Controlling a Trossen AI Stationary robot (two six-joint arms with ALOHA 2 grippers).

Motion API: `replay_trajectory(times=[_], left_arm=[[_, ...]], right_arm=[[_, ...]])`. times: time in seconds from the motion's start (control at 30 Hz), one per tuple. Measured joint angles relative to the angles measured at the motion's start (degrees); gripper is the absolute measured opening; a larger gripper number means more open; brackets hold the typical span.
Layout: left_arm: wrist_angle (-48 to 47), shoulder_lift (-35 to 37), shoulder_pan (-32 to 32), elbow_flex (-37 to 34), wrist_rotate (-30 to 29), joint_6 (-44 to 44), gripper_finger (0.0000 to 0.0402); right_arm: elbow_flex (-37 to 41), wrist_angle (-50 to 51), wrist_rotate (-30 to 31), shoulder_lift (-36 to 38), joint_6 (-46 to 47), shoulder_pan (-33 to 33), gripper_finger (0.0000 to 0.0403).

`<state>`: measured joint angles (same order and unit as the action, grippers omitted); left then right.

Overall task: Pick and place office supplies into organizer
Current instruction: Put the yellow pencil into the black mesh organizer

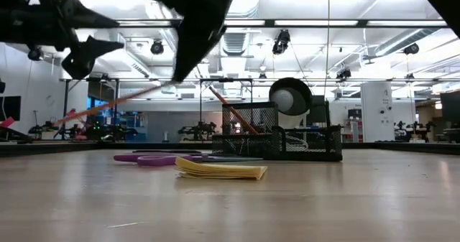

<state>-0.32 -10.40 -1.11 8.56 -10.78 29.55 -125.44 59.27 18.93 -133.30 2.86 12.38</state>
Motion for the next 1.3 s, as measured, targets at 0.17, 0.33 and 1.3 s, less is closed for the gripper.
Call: replay_trajectory(times=[0.17, 0.33, 1.3], left_arm=[[4.6, 0.1, 0.0, 0.0, 0.0, -0.5, 0.0195], [7.0, 0.0, 0.0, 0.0, -0.2, -0.5, 0.0195], [7.3, -2.7, 0.0, -0.5, -0.5, -0.4, 0.0195]], right_arm=[[-8.3, 19.2, 7.6, 1.1, 1.1, 0.1, 0.0008], [-7.9, 31.3, 11.3, 5.2, 9.0, 0.2, 0.0007], [9.6, 25.1, -5.3, 17.0, 33.7, 1.2, 0.0042]])
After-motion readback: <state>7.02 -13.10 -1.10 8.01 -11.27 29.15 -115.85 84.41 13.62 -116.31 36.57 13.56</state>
